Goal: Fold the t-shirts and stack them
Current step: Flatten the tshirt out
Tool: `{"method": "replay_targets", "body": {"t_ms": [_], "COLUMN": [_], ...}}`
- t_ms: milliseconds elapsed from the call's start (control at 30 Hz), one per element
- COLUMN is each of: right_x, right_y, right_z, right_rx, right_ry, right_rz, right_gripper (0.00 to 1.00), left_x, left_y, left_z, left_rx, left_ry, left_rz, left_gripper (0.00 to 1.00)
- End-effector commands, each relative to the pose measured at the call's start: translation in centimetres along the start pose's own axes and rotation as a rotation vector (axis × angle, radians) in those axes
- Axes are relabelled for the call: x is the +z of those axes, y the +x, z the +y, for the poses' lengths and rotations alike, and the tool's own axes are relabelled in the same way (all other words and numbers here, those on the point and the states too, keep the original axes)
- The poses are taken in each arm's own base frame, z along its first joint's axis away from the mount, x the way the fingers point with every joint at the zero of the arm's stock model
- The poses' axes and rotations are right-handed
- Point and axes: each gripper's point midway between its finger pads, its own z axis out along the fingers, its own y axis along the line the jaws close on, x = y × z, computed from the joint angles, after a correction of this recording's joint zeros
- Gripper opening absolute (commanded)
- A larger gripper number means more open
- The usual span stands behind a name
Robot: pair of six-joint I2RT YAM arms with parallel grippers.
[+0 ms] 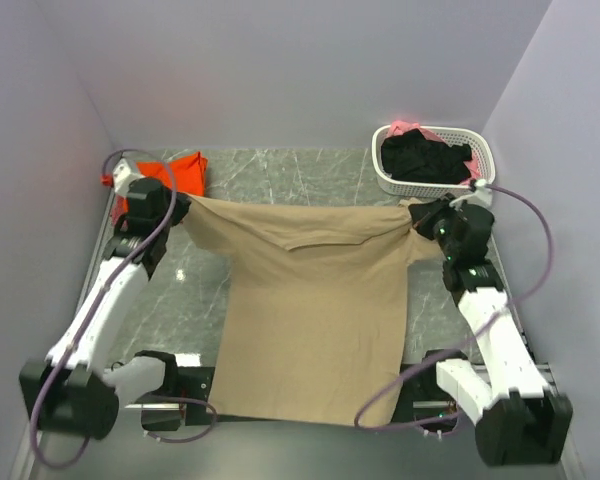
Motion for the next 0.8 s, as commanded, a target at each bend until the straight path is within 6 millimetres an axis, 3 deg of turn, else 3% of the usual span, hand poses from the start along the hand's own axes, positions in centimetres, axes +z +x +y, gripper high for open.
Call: {"method": "replay_targets", "body": {"t_ms": [0, 33, 100, 133, 167, 233, 300, 333, 400, 433, 500, 533, 567, 600, 633, 667, 700, 767], "right_x": [3.2, 5.0, 6.9, 8.4, 9.3, 11.5, 13.1, 14.2, 15.6, 16.5, 17.5, 17.8, 18.1, 18.2, 18.1, 18.0, 17.8, 16.8], "right_y": [-2.0, -0.4, -0.3, 1.4, 0.6, 2.0, 1.5, 2.9, 2.6, 3.8, 3.6, 4.7, 4.3, 4.5, 4.5, 4.5, 4.4, 3.9], "right_z": [1.0, -0.5, -0.9, -2.6, -2.4, -3.7, -3.3, -4.5, -4.4, -5.5, -5.7, -6.7, -6.6, -6.8, -6.7, -6.5, -6.4, -5.9], "right_rx": [-0.002, 0.003, -0.003, 0.001, -0.002, -0.004, -0.004, 0.003, 0.015, 0.023, 0.035, 0.044, 0.043, 0.044, 0.045, 0.043, 0.036, 0.033], "right_ry": [-0.068, -0.026, -0.006, 0.05, 0.055, 0.088, 0.08, 0.115, 0.12, 0.147, 0.167, 0.208, 0.212, 0.219, 0.219, 0.215, 0.21, 0.206], "right_rz": [-0.094, -0.042, -0.022, 0.037, 0.028, 0.072, 0.073, 0.117, 0.121, 0.148, 0.152, 0.186, 0.183, 0.192, 0.198, 0.203, 0.205, 0.196], "right_gripper": [0.0, 0.0, 0.0, 0.0, 0.0, 0.0, 0.0, 0.0, 0.0, 0.0, 0.16, 0.23, 0.39, 0.51, 0.77, 0.82, 0.87, 0.88], "left_x": [3.9, 6.2, 8.3, 10.3, 11.2, 13.6, 15.1, 16.3, 17.7, 18.9, 19.9, 20.8, 21.1, 21.3, 21.5, 21.3, 21.2, 20.2], "left_y": [-1.4, 0.6, 0.6, 2.1, 1.8, 3.4, 3.3, 4.5, 4.5, 5.8, 6.1, 7.3, 7.1, 7.4, 7.6, 7.9, 7.7, 7.3], "left_z": [-1.7, -0.2, -0.5, 0.8, 0.2, 0.9, 0.4, 0.9, 0.4, 1.5, 1.0, 1.9, 1.3, 1.3, 1.3, 0.8, 0.3, -0.8], "left_rx": [0.002, 0.031, 0.035, 0.053, 0.057, 0.085, 0.096, 0.108, 0.115, 0.125, 0.143, 0.155, 0.161, 0.166, 0.169, 0.173, 0.176, 0.18], "left_ry": [0.065, 0.009, -0.006, -0.051, -0.047, -0.065, -0.061, -0.065, -0.066, -0.095, -0.118, -0.145, -0.146, -0.143, -0.142, -0.122, -0.096, -0.065], "left_rz": [-0.093, -0.041, -0.033, 0.003, 0.0, 0.039, 0.042, 0.07, 0.076, 0.107, 0.15, 0.187, 0.2, 0.214, 0.222, 0.236, 0.234, 0.22], "left_gripper": [0.01, 0.01, 0.01, 0.0, 0.0, 0.0, 0.0, 0.0, 0.0, 0.0, 0.01, 0.1, 0.23, 0.42, 0.51, 0.62, 0.99, 1.0]}}
